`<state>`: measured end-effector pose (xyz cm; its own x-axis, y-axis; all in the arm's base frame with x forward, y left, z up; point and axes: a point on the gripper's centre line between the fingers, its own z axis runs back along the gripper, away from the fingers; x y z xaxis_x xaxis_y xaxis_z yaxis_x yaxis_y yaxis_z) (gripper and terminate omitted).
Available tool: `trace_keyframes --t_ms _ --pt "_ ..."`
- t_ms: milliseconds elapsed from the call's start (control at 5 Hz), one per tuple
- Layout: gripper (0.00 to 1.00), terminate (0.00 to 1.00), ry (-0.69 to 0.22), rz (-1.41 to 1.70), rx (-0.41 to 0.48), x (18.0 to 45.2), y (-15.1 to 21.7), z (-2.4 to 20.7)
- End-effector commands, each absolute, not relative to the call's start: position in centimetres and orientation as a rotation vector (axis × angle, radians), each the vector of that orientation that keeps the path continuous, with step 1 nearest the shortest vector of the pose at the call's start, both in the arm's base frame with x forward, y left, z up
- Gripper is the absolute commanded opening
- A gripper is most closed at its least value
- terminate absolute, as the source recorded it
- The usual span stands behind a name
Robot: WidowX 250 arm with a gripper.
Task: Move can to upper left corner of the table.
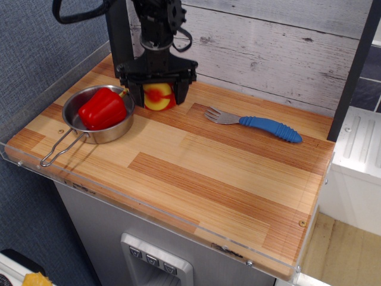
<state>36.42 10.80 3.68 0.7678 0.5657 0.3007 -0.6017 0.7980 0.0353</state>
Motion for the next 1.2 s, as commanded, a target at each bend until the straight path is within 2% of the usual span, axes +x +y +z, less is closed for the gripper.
trace_keyframes --t_ms 0,200,400,600,1000 --pt "1.00 0.00 -0.356 0.651 0.173 38.5 13.8 5.8" --pt "1.00 0.00 -0.371 0.654 0.191 37.9 13.9 6.4" --pt "1.00 0.00 -0.370 0.614 0.182 36.4 12.4 7.9" --pt "1.00 0.00 -0.346 0.567 0.233 34.5 10.7 10.1" --pt "1.00 0.00 -0.313 0.337 0.118 29.5 3.7 11.8"
